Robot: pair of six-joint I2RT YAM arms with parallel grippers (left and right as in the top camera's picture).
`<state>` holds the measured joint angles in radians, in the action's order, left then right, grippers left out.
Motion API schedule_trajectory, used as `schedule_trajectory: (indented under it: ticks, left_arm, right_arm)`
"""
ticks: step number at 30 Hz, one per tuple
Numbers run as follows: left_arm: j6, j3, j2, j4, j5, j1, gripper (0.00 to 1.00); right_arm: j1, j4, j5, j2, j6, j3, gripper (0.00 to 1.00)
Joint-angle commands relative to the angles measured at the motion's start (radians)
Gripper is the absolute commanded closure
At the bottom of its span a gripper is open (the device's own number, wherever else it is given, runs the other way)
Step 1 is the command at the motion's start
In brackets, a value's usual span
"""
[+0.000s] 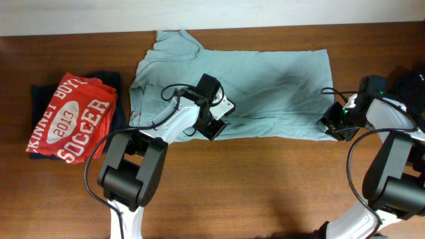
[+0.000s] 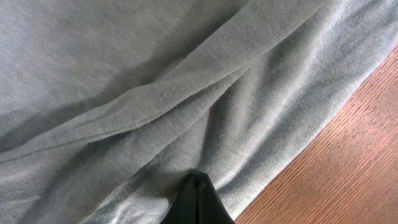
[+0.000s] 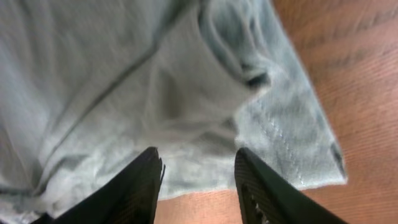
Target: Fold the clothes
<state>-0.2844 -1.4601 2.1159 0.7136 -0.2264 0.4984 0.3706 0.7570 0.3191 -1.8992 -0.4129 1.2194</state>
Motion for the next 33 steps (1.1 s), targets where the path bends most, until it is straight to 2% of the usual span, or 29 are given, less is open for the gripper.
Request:
schedule_trajectory:
  ticks: [1,7,14,23,29,33]
  left_arm:
    - [0.006,0.027,0.012,-0.006,0.071,-0.004,0.99]
    - [0.006,0.027,0.012,-0.003,0.071,-0.004,0.99]
    - [0.006,0.027,0.012,-0.003,0.071,-0.004,0.99]
    - [0.006,0.027,0.012,-0.003,0.071,-0.004,0.99]
    - [0.007,0.027,0.012,0.001,0.071,-0.004,0.99]
    - [0.007,0.027,0.012,0.005,0.071,-0.004,0.99]
  right_arm:
    - [0.001,-0.032,-0.027,0.002,0.011,-0.002,0.58]
    - [0.001,-0.074,-0.027,-0.016,0.004,-0.006,0.63]
    - [0.001,-0.067,-0.027,-0.022,0.004,-0.016,0.62]
    - [0.001,-0.139,-0.026,-0.022,0.003,-0.068,0.64]
    - [0.002,-0.153,-0.019,-0.021,-0.012,-0.068,0.79]
    - [0.003,-0.156,-0.015,-0.020,-0.011,-0.061,0.85]
